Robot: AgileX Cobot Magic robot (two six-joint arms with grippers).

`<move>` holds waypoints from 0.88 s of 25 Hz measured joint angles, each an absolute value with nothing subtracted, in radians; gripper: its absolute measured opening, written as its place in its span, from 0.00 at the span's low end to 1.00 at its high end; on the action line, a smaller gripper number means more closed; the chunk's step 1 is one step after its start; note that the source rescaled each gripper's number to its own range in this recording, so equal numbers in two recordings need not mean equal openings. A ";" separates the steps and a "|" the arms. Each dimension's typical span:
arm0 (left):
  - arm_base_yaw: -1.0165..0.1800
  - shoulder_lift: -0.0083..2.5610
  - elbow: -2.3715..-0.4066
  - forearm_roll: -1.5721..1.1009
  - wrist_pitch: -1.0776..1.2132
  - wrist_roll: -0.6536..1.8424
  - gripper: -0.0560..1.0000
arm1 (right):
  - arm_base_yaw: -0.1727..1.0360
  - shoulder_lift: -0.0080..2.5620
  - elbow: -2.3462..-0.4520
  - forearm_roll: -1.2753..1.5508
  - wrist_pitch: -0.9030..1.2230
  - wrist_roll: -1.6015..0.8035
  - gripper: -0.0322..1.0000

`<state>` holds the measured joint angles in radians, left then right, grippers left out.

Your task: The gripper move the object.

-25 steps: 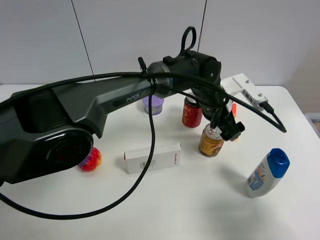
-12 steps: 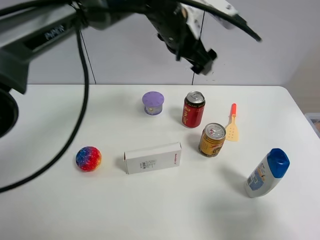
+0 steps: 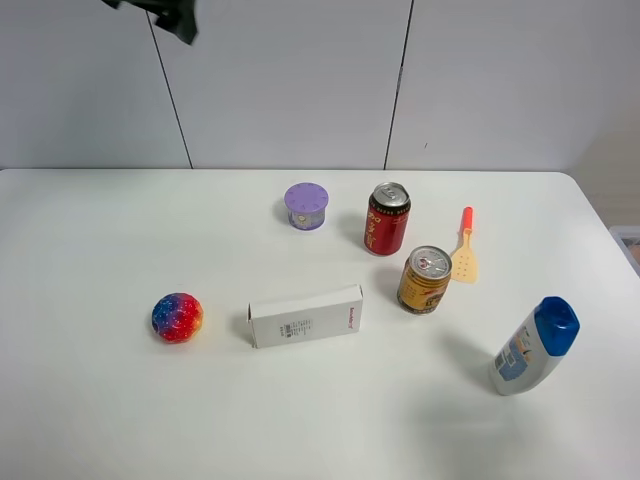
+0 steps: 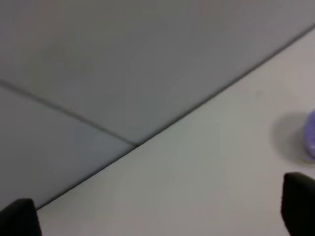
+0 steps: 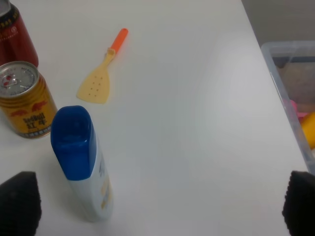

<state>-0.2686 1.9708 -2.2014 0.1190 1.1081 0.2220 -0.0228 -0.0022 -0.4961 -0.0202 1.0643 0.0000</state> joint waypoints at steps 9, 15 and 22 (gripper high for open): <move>0.010 1.737 -1.962 0.121 1.130 0.217 1.00 | -0.023 -0.002 -0.496 -0.020 1.064 0.000 1.00; 0.041 1.417 -1.514 0.105 1.022 0.217 1.00 | -0.023 -0.002 -0.496 -0.020 1.064 0.000 1.00; 0.041 0.988 -1.027 0.054 0.937 0.180 1.00 | -0.023 -0.002 -0.496 -0.020 1.064 0.000 1.00</move>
<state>0.0414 0.9876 -1.0267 0.0541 0.9369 0.1803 -0.0228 -0.0022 -0.4961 -0.0202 1.0643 0.0000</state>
